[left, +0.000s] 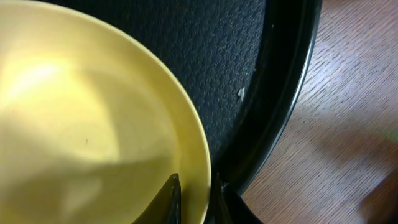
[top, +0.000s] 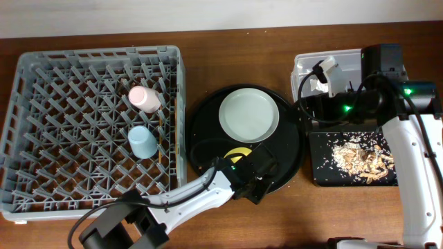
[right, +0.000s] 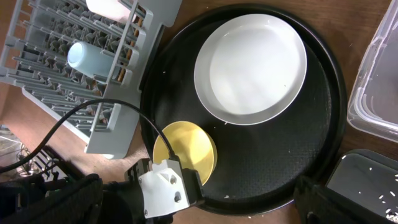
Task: Sort waste into correct bins and load items into the dishwasher rack
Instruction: 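Move the left gripper to the yellow bowl and grasp its rim, then lift the yellow bowl and place it upright in the rack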
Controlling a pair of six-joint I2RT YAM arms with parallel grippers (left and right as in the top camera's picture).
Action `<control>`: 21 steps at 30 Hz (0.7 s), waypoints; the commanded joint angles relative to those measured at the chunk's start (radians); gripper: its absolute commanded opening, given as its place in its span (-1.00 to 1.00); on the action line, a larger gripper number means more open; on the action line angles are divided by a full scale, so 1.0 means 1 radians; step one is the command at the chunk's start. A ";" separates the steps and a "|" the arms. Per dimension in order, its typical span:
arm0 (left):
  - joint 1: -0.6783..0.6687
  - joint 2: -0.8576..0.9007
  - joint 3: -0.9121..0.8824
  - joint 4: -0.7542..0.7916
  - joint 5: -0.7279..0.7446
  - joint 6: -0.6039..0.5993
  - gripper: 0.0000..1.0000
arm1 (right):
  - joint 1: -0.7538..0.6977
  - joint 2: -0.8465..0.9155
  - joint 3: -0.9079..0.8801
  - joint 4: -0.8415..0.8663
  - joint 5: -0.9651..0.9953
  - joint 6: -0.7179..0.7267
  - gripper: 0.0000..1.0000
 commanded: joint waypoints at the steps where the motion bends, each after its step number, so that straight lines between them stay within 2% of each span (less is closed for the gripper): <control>1: -0.004 0.007 -0.001 -0.010 -0.008 0.001 -0.67 | -0.005 0.006 -0.003 0.000 0.005 0.002 0.97; 4: -0.004 0.007 -0.001 -0.017 -0.007 0.001 -0.70 | -0.005 0.006 -0.003 0.000 0.005 0.002 0.97; 6: -0.003 0.007 -0.001 -0.016 -0.008 0.001 -0.98 | -0.005 0.006 -0.003 0.000 0.005 0.002 0.97; 13: 0.009 -0.033 0.055 -0.042 -0.032 0.013 -0.98 | -0.005 0.006 -0.003 0.000 0.005 0.002 0.97; 18: 0.162 -0.215 0.255 -0.259 -0.051 0.037 -0.98 | -0.005 0.006 -0.003 0.000 0.005 0.002 0.97; 21: 0.322 -0.296 0.317 -0.302 -0.037 0.068 -0.98 | -0.005 0.006 -0.003 0.000 0.005 0.002 0.97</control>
